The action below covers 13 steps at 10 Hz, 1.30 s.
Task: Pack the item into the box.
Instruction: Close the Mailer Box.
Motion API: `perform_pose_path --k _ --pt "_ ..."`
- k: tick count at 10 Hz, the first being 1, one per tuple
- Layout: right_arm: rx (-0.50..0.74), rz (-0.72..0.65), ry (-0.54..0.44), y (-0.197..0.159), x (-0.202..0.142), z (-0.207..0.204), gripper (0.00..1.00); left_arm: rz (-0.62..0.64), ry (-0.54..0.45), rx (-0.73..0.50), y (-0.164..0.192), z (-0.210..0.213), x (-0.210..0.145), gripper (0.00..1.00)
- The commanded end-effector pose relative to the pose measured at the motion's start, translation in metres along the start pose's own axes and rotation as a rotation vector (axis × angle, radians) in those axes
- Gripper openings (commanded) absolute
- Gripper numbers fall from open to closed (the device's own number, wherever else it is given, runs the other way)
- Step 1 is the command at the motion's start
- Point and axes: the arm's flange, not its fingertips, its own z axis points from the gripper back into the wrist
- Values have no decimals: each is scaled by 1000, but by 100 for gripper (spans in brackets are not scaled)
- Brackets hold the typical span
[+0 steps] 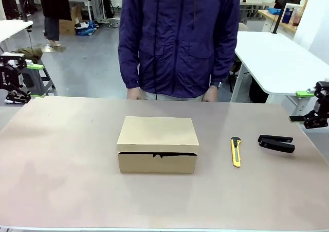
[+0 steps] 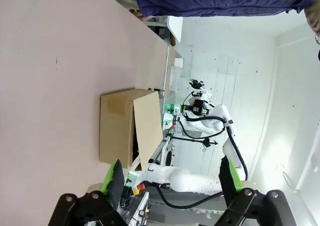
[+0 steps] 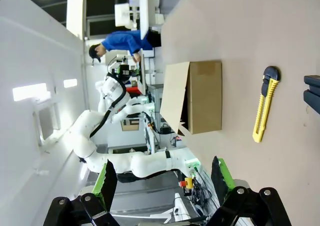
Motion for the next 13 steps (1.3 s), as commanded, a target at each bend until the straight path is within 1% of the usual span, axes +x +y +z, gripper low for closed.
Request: perform_pose_path --k 1,13 --pt "6 4 5 4 -4 -1 100 8 -4 12 -3 -2 -6 100" --pt "6 4 5 4 -4 -1 100 8 -4 12 -3 -2 -6 100"
